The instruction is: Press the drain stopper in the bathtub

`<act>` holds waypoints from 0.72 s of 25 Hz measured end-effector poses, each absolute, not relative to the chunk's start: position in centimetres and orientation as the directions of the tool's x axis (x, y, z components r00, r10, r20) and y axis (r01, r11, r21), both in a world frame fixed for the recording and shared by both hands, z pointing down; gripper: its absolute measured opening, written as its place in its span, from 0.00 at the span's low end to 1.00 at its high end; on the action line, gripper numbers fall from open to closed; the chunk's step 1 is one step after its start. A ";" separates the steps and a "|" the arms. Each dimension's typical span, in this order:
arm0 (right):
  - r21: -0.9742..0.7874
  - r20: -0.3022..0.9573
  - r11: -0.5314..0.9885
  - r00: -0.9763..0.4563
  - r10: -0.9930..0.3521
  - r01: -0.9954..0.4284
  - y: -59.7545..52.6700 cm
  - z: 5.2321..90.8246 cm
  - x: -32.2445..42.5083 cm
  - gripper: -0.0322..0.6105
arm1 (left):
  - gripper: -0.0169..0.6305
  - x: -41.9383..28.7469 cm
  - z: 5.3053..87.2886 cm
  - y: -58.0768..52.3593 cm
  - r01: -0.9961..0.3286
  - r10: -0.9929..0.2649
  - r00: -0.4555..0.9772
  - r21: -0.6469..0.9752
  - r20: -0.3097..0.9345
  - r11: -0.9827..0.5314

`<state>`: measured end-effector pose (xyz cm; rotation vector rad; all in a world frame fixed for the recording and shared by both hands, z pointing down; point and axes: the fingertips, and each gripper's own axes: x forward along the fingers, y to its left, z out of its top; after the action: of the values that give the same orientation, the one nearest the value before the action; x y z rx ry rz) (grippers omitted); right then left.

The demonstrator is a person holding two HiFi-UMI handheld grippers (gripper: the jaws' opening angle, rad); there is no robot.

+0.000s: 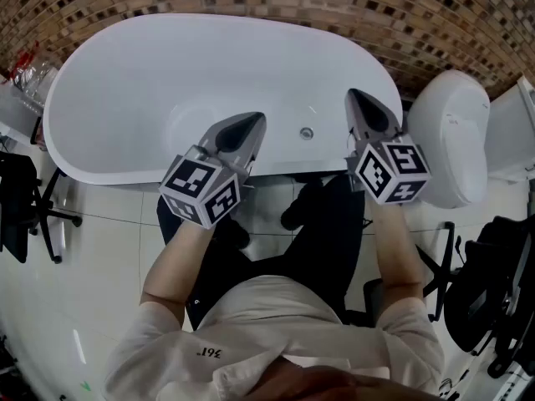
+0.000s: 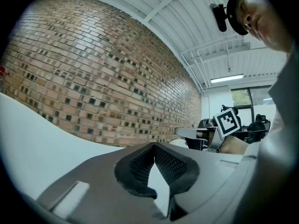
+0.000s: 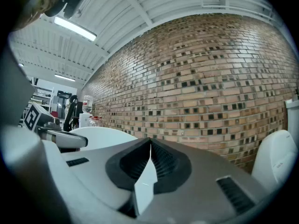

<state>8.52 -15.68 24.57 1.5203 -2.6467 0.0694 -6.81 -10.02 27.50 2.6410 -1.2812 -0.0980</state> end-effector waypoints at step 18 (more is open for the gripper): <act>0.017 0.162 0.518 -0.509 -0.846 -0.855 -21.7 27.3 7.1 0.08 | 0.04 -5.9 29.9 -14.7 -0.754 -0.764 0.642 0.233 0.065 -0.614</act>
<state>7.06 -21.69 27.26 1.4696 -2.6033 0.0971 -5.93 -14.73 29.86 2.6238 -1.2350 -0.0596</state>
